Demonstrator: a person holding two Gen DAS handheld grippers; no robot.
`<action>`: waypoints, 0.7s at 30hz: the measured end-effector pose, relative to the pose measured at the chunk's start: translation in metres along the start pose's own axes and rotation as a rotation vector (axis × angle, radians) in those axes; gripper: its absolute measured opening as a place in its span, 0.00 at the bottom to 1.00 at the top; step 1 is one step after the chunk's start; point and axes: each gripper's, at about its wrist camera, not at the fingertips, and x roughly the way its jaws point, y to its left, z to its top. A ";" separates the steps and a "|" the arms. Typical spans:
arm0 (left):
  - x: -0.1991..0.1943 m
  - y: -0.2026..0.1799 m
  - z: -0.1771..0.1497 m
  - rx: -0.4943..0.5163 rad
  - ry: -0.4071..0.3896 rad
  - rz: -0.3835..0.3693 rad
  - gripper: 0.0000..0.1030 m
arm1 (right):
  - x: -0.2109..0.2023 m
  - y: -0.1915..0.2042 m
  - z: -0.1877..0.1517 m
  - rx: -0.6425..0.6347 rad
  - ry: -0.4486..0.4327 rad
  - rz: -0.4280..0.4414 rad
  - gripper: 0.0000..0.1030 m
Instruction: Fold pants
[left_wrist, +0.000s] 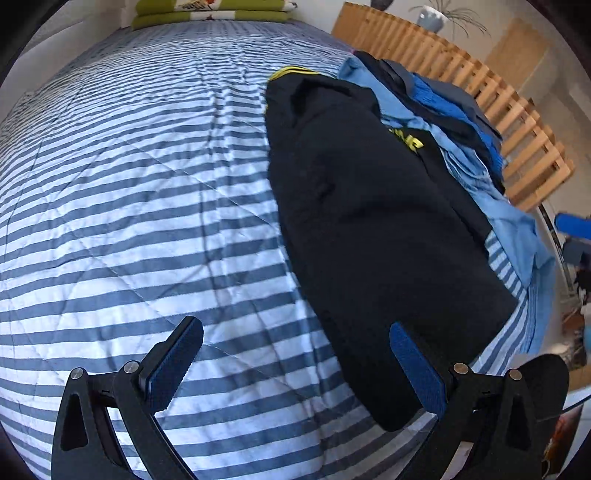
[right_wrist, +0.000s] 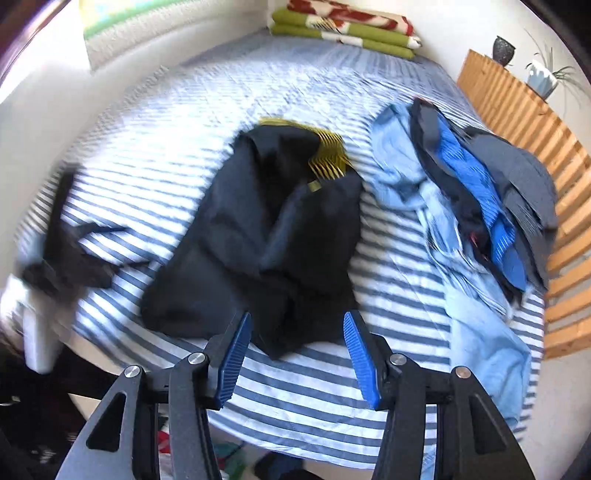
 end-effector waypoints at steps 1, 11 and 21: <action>0.003 -0.007 -0.002 0.019 0.007 0.003 0.99 | -0.004 -0.002 0.003 0.001 -0.006 0.006 0.47; 0.016 -0.023 -0.012 -0.017 0.029 -0.087 0.93 | 0.028 0.019 0.083 0.004 -0.070 0.106 0.47; 0.011 -0.011 -0.011 -0.008 0.017 -0.096 0.46 | 0.184 0.072 0.179 -0.082 0.136 0.008 0.52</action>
